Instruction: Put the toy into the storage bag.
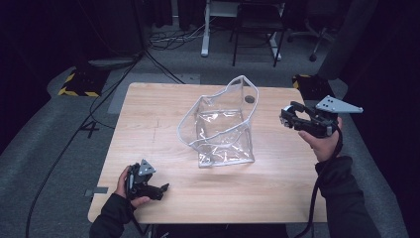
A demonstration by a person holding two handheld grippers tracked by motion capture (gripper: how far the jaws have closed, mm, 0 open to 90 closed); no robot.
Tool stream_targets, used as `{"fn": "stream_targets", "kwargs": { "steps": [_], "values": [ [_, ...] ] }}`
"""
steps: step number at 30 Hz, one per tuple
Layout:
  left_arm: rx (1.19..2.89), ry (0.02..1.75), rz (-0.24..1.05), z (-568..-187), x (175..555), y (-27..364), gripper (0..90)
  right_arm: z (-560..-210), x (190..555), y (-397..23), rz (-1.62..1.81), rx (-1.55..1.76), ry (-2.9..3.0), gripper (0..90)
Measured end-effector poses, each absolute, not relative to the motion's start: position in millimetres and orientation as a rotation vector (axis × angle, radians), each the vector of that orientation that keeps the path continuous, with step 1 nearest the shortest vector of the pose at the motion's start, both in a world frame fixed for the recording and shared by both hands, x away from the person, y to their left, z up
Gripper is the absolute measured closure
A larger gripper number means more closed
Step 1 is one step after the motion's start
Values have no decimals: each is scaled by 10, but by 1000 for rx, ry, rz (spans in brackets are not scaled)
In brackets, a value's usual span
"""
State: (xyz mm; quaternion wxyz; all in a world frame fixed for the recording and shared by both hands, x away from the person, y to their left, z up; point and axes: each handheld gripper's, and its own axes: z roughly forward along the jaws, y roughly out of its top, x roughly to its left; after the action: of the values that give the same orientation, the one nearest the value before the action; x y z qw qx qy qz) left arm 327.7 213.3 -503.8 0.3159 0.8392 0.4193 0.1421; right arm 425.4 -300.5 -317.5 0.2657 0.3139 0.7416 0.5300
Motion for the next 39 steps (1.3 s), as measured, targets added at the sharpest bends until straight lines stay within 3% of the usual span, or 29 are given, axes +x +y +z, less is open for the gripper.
{"fn": "stream_targets", "kwargs": {
  "steps": [39],
  "values": [
    [2207,1103,376,-5040,3277,2131,6,-2712,4572,-2313,1466,725,2027,490]
  ]
}}
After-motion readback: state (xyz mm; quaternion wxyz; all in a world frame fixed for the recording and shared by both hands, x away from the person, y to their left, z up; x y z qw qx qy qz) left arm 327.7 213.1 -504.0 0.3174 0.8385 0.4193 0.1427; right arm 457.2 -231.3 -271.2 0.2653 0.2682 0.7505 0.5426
